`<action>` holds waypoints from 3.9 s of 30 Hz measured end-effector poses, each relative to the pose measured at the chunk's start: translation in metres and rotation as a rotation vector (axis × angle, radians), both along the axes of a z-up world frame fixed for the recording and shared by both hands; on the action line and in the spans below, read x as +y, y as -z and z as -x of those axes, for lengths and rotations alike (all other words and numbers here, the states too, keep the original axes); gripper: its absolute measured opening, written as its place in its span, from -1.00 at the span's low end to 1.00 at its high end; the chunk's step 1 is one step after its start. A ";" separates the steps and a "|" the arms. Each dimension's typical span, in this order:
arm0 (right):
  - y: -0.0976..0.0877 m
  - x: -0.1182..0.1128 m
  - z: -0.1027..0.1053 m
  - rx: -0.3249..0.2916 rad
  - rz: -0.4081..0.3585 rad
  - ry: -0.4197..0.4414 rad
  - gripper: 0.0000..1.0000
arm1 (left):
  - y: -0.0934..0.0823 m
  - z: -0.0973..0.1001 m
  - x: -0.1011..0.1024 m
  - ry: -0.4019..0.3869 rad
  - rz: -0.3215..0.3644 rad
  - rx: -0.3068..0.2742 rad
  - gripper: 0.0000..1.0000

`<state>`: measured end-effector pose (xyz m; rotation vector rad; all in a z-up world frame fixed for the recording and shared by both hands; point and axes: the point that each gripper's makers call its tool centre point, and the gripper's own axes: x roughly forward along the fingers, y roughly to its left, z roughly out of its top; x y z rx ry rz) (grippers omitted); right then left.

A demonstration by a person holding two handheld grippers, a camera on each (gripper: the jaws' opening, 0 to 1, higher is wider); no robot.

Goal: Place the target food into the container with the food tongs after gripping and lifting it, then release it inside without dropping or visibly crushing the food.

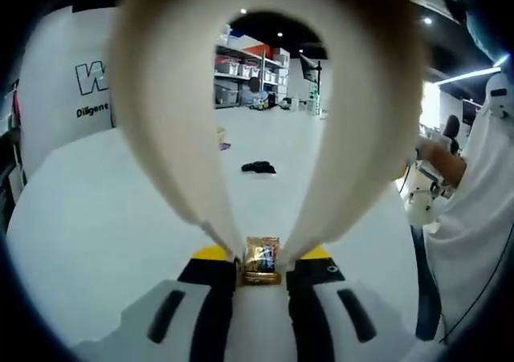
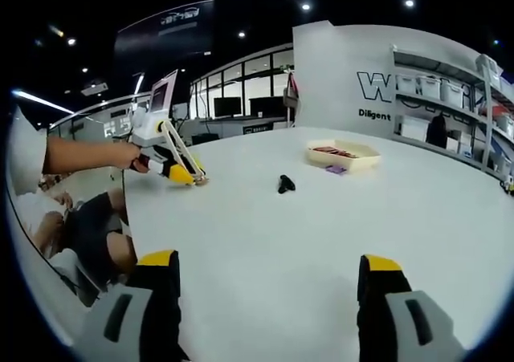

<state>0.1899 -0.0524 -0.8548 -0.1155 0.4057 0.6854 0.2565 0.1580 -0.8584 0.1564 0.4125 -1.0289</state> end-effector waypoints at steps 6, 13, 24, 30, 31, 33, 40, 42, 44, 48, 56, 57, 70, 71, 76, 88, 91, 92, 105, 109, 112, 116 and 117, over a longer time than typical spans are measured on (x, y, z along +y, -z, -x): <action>0.004 0.004 0.001 0.008 -0.001 -0.010 0.79 | 0.001 -0.001 0.001 -0.044 -0.022 0.074 -0.67; 0.003 0.008 -0.001 0.006 -0.010 -0.015 0.80 | 0.001 -0.003 0.002 -0.104 -0.006 0.094 -0.70; 0.002 0.001 -0.003 0.008 -0.021 0.004 0.82 | -0.014 -0.012 -0.011 -0.175 0.239 0.192 -0.66; -0.001 -0.007 -0.005 0.006 -0.015 0.021 0.81 | -0.030 -0.028 -0.030 -0.162 0.245 0.129 -0.66; -0.002 -0.009 -0.005 0.006 -0.016 0.023 0.81 | -0.029 -0.024 -0.038 -0.142 0.249 0.155 -0.66; -0.006 -0.011 -0.006 -0.001 -0.026 0.030 0.82 | -0.032 -0.025 -0.046 -0.142 0.310 0.187 -0.66; -0.010 -0.012 -0.011 -0.013 -0.026 0.038 0.82 | -0.046 -0.050 -0.062 -0.124 0.306 0.127 -0.65; -0.010 -0.012 -0.012 -0.014 -0.026 0.038 0.82 | -0.050 -0.059 -0.066 -0.127 0.326 0.125 -0.65; -0.011 -0.013 -0.013 -0.014 -0.029 0.038 0.82 | -0.055 -0.071 -0.071 -0.131 0.344 0.121 -0.65; -0.007 -0.019 -0.014 -0.004 -0.025 0.048 0.83 | -0.064 -0.098 -0.081 -0.157 0.366 0.102 -0.65; -0.005 -0.041 -0.020 0.007 -0.009 0.082 0.83 | -0.067 -0.143 -0.107 -0.149 0.359 0.101 -0.65; -0.006 -0.044 -0.022 0.005 -0.007 0.089 0.82 | -0.065 -0.149 -0.111 -0.142 0.350 0.113 -0.65; 0.001 -0.065 -0.035 0.025 -0.003 0.126 0.83 | -0.051 -0.222 -0.129 -0.254 0.355 0.186 -0.65; 0.002 -0.066 -0.036 0.026 -0.003 0.128 0.83 | -0.050 -0.226 -0.131 -0.255 0.357 0.187 -0.65; 0.003 -0.069 -0.040 0.031 0.004 0.134 0.82 | -0.040 -0.241 -0.137 -0.300 0.356 0.232 -0.64; -0.001 -0.073 -0.045 0.017 0.008 0.146 0.82 | -0.031 -0.261 -0.146 -0.294 0.199 0.063 -0.66; -0.003 -0.074 -0.045 0.013 0.007 0.147 0.82 | -0.027 -0.261 -0.146 -0.310 0.182 0.069 -0.67; -0.003 -0.074 -0.045 0.012 0.008 0.147 0.82 | -0.028 -0.262 -0.147 -0.305 0.180 0.059 -0.68; 0.000 -0.079 -0.044 0.013 0.032 0.160 0.83 | -0.024 -0.263 -0.148 -0.265 0.068 -0.057 -0.65; -0.002 -0.080 -0.044 0.007 0.032 0.159 0.83 | -0.026 -0.261 -0.154 -0.245 0.066 -0.081 -0.61; -0.002 -0.081 -0.044 0.006 0.028 0.160 0.83 | -0.028 -0.261 -0.155 -0.253 0.083 -0.073 -0.59; -0.002 -0.083 -0.044 0.006 0.027 0.163 0.83 | -0.030 -0.262 -0.154 -0.253 0.082 -0.078 -0.58; -0.003 -0.084 -0.044 0.004 0.024 0.165 0.83 | -0.031 -0.263 -0.152 -0.253 0.084 -0.075 -0.59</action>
